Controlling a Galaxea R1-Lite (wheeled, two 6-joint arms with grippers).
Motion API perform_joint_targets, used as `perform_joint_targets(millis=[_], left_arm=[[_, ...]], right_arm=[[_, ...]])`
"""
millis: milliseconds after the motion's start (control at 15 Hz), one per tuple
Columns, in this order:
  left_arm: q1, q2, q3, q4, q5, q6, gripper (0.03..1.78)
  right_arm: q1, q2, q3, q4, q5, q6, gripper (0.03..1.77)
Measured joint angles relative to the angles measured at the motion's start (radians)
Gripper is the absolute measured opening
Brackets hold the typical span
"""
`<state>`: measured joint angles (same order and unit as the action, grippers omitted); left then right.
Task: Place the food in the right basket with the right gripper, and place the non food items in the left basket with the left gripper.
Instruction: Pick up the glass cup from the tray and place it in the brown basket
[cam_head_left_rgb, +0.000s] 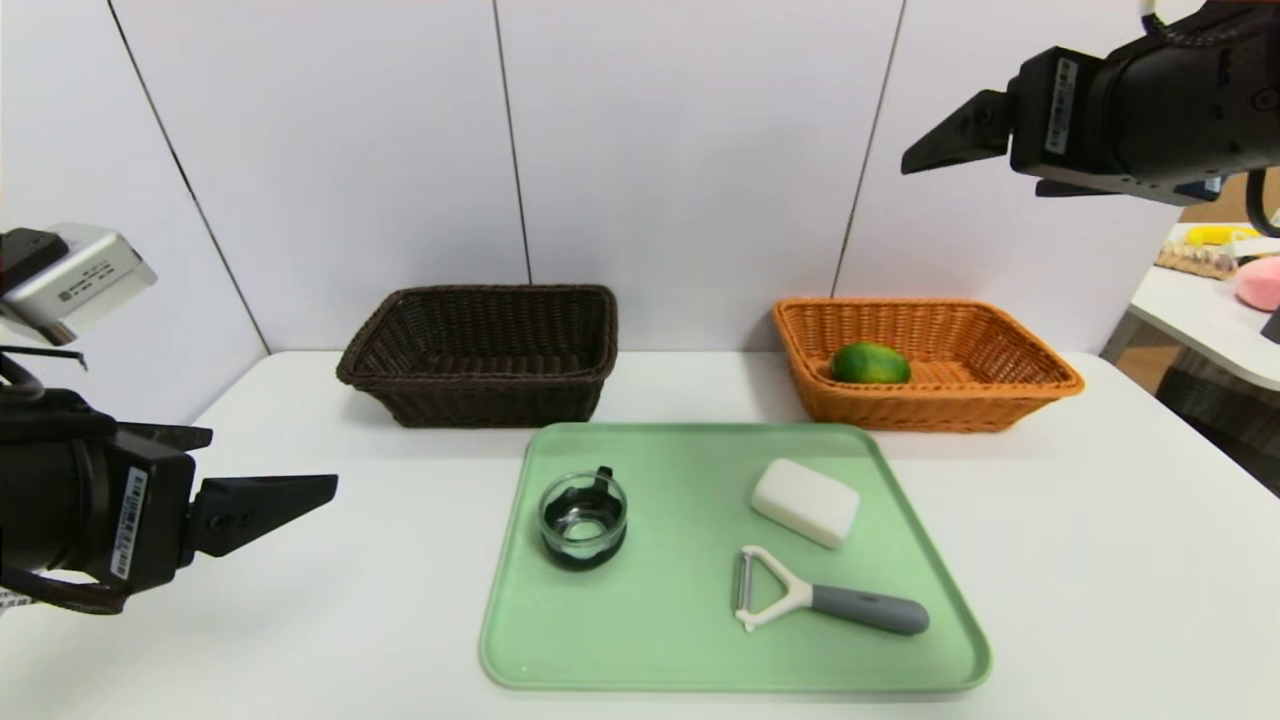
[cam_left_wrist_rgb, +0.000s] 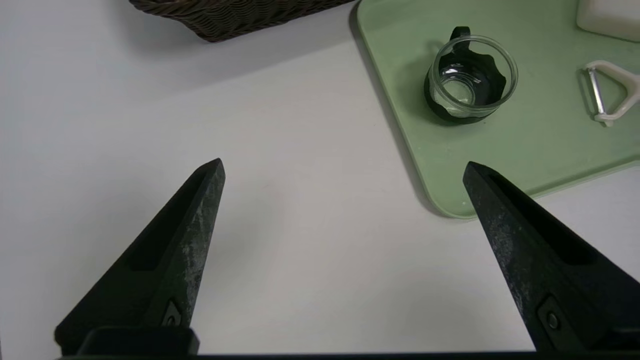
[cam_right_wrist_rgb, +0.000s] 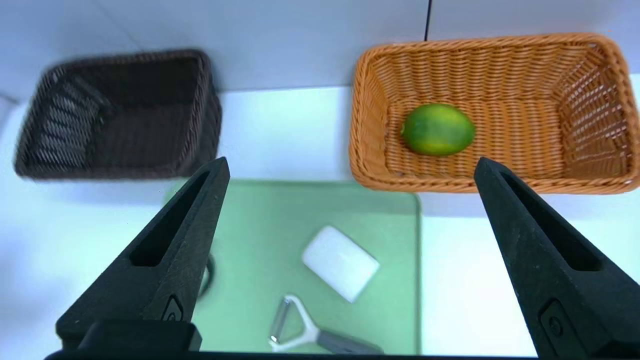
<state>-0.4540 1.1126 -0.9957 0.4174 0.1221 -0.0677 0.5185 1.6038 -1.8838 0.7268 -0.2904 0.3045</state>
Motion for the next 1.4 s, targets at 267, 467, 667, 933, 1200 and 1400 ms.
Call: perform_joint_targets(millis=[267, 467, 667, 933, 1200, 1400], left_arm=[[-0.107, -0.002, 0.059, -0.119, -0.006, -0.033, 1.69], [-0.136, 0.02, 0.081, -0.18, -0.007, -0.031, 1.69], [-0.15, 0.05, 0.063, -0.182, -0.001, -0.034, 1.69], [-0.16, 0.082, 0.055, -0.186, 0.0, -0.035, 1.69], [-0.178, 0.139, 0.035, -0.188, 0.0, -0.044, 1.69], [-0.203, 0.213, -0.01, -0.189, 0.0, -0.077, 1.69]], right_arm=[[0.045, -0.049, 0.021, -0.02, 0.003, -0.069, 1.69], [0.065, -0.061, 0.02, -0.055, 0.008, -0.102, 1.69], [0.1, -0.074, 0.025, -0.054, 0.01, -0.104, 1.69], [0.117, -0.103, 0.058, -0.054, 0.01, -0.103, 1.69], [0.13, -0.148, 0.092, -0.05, 0.01, -0.104, 1.69], [0.131, -0.183, 0.144, -0.052, 0.009, -0.104, 1.69]])
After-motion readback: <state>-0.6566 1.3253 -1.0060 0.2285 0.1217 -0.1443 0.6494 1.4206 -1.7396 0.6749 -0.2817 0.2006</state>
